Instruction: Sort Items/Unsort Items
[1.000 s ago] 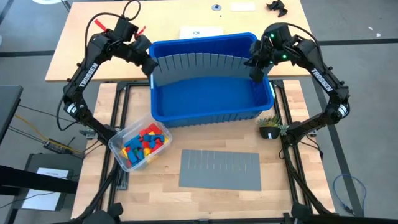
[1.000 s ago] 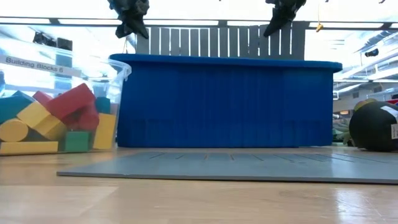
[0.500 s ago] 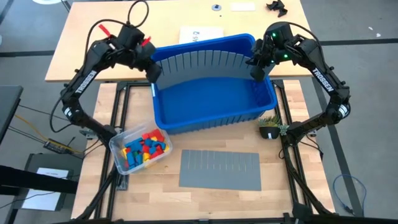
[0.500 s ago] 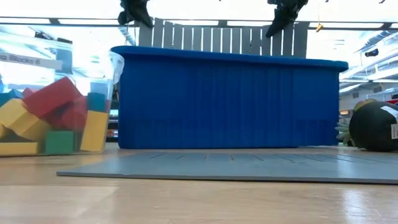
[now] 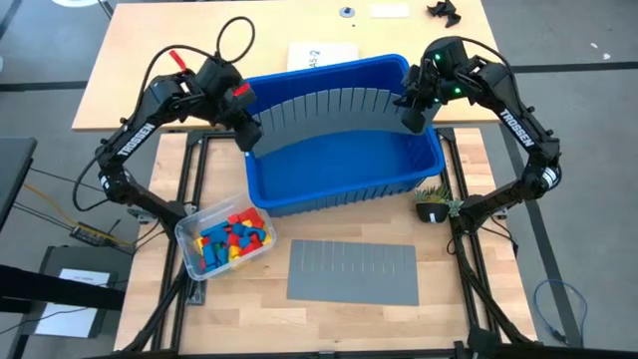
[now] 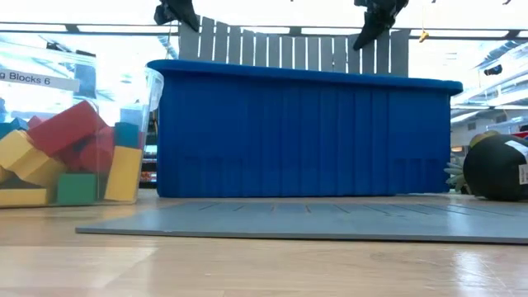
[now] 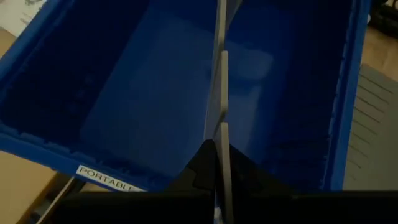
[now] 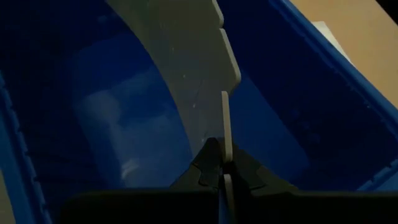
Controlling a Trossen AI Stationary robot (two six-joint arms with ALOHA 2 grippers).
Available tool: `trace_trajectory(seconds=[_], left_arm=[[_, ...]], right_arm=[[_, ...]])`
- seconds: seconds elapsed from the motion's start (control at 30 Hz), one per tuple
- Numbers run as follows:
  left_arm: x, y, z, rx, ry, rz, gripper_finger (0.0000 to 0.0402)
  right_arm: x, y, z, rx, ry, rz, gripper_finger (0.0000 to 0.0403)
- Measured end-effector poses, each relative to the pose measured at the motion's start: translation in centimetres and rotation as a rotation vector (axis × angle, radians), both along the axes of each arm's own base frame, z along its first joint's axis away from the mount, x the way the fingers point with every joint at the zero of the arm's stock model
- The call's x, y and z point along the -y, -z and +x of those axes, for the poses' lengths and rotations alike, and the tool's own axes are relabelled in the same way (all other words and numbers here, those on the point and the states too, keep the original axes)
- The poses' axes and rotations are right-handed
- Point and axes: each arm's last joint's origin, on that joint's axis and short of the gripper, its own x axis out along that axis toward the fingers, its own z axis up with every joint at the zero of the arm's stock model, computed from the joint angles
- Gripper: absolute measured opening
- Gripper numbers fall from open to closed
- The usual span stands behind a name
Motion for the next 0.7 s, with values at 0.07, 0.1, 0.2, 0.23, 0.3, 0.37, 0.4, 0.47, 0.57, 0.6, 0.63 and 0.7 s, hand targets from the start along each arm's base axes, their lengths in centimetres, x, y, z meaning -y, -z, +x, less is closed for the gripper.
trace_trajectory(seconds=[0.07,0.1,0.2,0.23,0.3,0.37,0.4,0.47,0.57,0.6,0.63,0.7], left_arm=[[0.05,0.05,-0.04,-0.007,0.002,-0.003,0.0019],[0.1,0.12,-0.11,-0.018,0.005,-0.008,0.0019],[0.15,0.3,-0.32,-0.056,0.0,0.0,0.0019],[0.16,0.33,-0.33,-0.061,-0.002,0.001,0.0019],[0.18,0.36,-0.37,-0.07,0.004,0.005,0.0019],[0.14,0.36,-0.38,-0.082,0.006,0.023,0.0019],[0.11,0.36,-0.39,-0.09,0.006,0.035,0.0019],[0.08,0.36,-0.41,-0.099,0.005,0.049,0.0019],[0.15,0.42,-0.46,-0.107,0.038,0.046,0.0019],[0.2,0.47,-0.48,-0.115,0.053,0.043,0.0019],[0.27,0.52,-0.52,-0.12,0.065,0.037,0.0019],[0.3,0.56,-0.54,-0.124,0.07,0.032,0.0019]], right_arm=[[-0.04,0.05,0.0,0.001,-0.008,0.01,0.0002],[-0.08,0.06,0.02,0.006,-0.017,0.016,0.0002],[-0.21,0.13,0.02,0.013,-0.039,0.038,0.0002],[-0.21,0.12,0.04,0.014,-0.04,0.037,0.0002],[-0.21,0.12,0.04,0.014,-0.044,0.036,0.0002],[-0.21,0.12,0.04,0.014,-0.044,0.036,0.0002],[-0.21,0.12,0.05,0.014,-0.046,0.035,0.0002],[-0.22,0.12,0.05,0.014,-0.047,0.035,0.0002],[-0.28,0.18,0.04,0.01,-0.06,0.041,0.0002],[-0.31,0.2,0.03,0.012,-0.066,0.046,0.0002],[-0.31,0.19,0.04,0.013,-0.068,0.047,0.0002],[-0.35,0.2,0.07,0.012,-0.073,0.046,0.0002]])
